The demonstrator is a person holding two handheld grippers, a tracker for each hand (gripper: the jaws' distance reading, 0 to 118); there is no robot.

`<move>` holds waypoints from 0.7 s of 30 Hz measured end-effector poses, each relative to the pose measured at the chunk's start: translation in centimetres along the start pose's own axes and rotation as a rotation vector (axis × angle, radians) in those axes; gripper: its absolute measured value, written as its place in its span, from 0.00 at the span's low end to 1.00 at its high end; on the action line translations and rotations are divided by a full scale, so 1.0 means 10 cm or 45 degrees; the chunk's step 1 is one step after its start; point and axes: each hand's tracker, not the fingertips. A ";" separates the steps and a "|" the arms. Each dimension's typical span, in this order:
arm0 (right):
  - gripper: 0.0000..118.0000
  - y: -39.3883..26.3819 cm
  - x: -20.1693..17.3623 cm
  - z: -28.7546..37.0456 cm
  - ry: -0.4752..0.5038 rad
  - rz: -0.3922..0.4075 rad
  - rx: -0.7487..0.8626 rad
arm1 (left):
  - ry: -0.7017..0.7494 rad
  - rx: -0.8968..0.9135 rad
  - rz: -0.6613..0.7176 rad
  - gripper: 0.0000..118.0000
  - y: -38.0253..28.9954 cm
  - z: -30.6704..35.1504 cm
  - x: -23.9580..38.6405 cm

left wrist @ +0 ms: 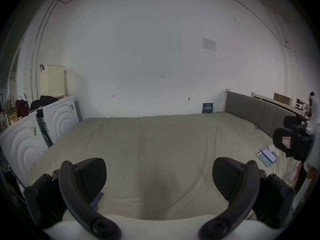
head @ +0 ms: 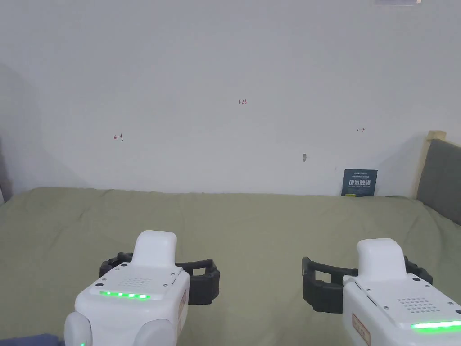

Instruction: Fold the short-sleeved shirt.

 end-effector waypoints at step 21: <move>1.00 0.05 0.01 -0.01 0.001 -0.023 0.005 | 0.023 0.018 -0.043 1.00 0.17 0.10 0.04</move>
